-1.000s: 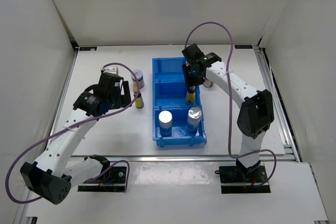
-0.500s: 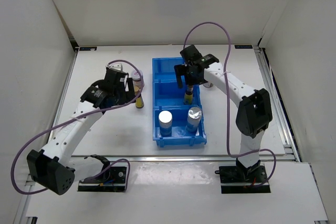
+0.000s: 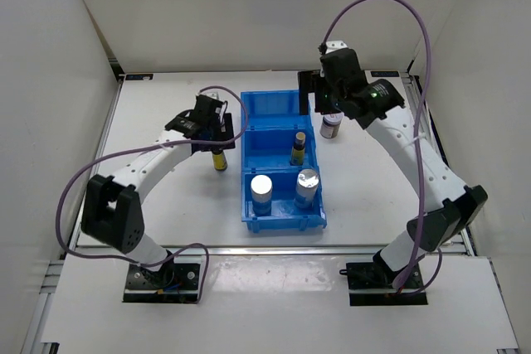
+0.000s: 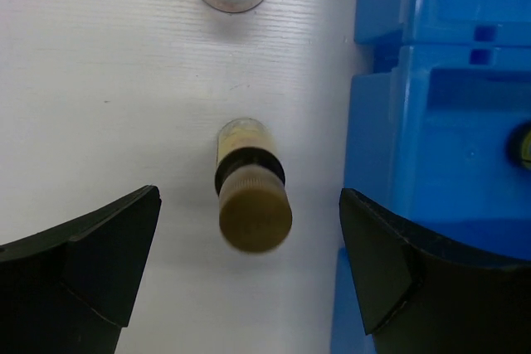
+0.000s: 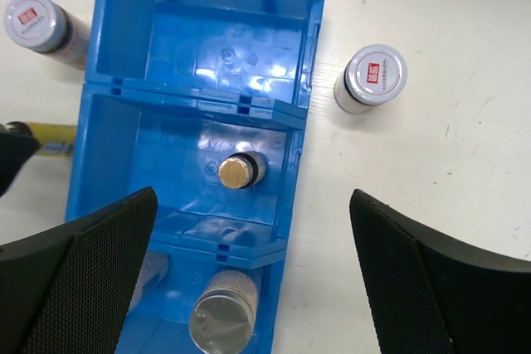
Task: Organize the condiment bottles
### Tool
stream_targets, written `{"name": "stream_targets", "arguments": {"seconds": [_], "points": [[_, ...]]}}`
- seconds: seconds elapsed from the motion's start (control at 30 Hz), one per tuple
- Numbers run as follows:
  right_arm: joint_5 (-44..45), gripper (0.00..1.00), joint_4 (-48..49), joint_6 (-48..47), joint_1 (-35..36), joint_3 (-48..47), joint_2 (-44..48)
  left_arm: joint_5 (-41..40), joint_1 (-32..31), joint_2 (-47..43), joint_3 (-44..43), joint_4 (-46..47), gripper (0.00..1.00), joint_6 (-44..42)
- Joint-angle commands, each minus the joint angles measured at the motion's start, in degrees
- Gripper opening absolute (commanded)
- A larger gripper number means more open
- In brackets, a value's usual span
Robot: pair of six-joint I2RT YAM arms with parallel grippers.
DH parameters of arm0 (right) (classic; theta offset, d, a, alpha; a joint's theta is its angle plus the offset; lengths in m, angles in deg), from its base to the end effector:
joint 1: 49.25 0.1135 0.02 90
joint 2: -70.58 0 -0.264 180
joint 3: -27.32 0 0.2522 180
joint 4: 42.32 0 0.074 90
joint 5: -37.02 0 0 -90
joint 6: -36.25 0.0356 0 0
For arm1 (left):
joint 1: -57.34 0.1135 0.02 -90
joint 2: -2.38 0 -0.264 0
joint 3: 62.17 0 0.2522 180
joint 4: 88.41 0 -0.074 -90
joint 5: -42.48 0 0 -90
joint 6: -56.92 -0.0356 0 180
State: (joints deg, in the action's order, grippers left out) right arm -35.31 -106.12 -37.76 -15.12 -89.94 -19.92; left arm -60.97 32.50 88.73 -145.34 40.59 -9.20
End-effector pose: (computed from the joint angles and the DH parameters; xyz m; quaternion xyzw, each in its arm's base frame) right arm 0.2822 0.1782 0.4260 -0.0718 0.8842 0.0621 0.4573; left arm 0.2926 -0.1263 0.2749 -0.0281 0.9453 -0.0245 0.3242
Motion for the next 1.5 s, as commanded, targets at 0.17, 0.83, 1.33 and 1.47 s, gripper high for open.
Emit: {"name": "stream_targets", "arguments": {"seconds": [0.17, 0.83, 1.33, 1.47], "points": [[0.0, 1.0, -0.9, -1.6, -0.8, 0.3, 4.4, -0.9, 0.3, 5.0, -2.8, 4.8, 0.76, -0.5], [-1.6, 1.0, -1.4, -1.6, -4.1, 5.1, 12.3, -6.7, -4.9, 0.1, -25.0, -11.5, 0.11, -2.1], [-2.7, 1.0, -4.7, 0.8, -4.6, 6.2, 13.1, -1.0, -14.4, 7.7, -34.7, -10.2, 0.11, -0.9], [-2.2, 1.0, -4.7, 0.8, -4.6, 7.4, 14.3, -1.0, -15.8, 12.0, -33.7, -8.7, 0.11, -1.5]]}}
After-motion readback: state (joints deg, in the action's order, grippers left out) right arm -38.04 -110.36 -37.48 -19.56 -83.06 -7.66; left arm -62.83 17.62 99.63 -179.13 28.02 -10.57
